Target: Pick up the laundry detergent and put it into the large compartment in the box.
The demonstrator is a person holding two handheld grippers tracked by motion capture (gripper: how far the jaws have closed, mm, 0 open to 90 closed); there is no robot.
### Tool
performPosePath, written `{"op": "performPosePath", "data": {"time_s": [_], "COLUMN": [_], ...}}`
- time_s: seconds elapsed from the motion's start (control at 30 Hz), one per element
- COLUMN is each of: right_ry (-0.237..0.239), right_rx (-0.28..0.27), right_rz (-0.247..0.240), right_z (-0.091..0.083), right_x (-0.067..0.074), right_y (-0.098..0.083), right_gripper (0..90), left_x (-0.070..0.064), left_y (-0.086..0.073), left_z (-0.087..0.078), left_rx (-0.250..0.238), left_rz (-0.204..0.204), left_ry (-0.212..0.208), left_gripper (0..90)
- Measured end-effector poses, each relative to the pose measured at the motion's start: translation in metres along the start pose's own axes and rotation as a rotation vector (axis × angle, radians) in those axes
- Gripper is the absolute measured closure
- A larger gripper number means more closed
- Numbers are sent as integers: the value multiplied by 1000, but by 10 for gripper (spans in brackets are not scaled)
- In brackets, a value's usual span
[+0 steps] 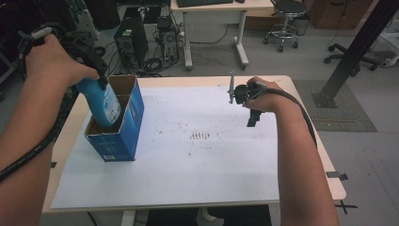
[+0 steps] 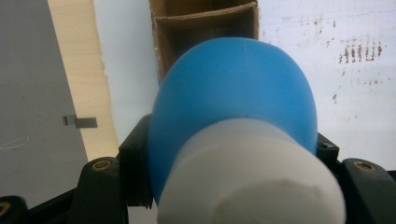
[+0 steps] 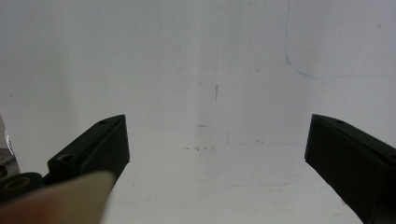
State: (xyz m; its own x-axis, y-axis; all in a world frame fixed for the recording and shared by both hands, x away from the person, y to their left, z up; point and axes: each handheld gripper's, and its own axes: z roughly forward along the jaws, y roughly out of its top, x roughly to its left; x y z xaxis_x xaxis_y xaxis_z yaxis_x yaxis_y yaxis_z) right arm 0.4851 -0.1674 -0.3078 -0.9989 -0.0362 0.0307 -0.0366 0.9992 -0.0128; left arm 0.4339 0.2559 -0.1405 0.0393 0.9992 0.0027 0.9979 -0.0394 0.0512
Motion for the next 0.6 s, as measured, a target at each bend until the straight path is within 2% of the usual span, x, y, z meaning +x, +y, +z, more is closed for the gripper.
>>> {"op": "performPosePath", "data": {"time_s": [0.27, 0.43, 0.6], "right_ry": [1, 2, 1], "right_rx": [-3, 4, 1], "right_rz": [1, -1, 4], "right_z": [0, 2, 0], "right_x": [-1, 0, 0], "right_y": [0, 1, -1], "right_gripper": [64, 65, 64], "left_x": [1, -1, -1], "left_y": [1, 1, 0], "left_z": [15, 24, 32], "left_rx": [1, 4, 7], "left_rz": [0, 7, -1], "left_ry": [-20, -5, -8], "left_gripper": [374, 374, 374]}}
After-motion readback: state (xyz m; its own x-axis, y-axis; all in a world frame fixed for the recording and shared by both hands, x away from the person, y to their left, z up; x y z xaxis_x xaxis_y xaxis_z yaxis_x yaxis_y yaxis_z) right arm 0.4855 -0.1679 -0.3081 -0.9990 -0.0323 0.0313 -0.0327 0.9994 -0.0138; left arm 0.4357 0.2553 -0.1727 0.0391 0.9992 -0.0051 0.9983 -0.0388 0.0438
